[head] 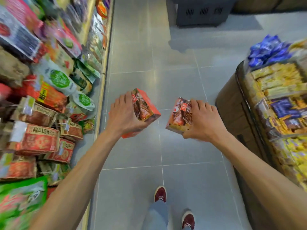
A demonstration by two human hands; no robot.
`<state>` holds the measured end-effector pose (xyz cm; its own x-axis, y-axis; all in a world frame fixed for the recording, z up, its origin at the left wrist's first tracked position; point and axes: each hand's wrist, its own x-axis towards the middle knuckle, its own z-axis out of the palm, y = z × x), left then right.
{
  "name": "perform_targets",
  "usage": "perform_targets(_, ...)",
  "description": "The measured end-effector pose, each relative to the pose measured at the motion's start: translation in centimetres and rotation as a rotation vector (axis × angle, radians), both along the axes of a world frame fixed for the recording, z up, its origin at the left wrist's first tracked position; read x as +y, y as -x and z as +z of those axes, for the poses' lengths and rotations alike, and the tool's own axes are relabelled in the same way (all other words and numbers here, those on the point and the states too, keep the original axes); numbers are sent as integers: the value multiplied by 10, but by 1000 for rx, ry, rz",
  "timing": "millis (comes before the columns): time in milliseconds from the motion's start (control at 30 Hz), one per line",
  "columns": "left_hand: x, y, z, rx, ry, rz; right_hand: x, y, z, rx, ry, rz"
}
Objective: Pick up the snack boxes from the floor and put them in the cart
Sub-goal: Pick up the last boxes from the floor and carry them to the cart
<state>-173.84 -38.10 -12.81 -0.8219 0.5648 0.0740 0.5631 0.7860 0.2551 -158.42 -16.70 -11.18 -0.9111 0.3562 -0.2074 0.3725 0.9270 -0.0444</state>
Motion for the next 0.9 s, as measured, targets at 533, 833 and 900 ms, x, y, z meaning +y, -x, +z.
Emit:
perform_targets(533, -116, 5, 108, 71, -20, 296, -66, 94, 91, 219, -105, 321)
perform_targets(833, -99, 17, 119, 100, 4, 512, -45, 149, 114, 267, -105, 548)
perform_targets(900, -93, 14, 120, 113, 8, 570, -40, 162, 118, 257, -104, 613)
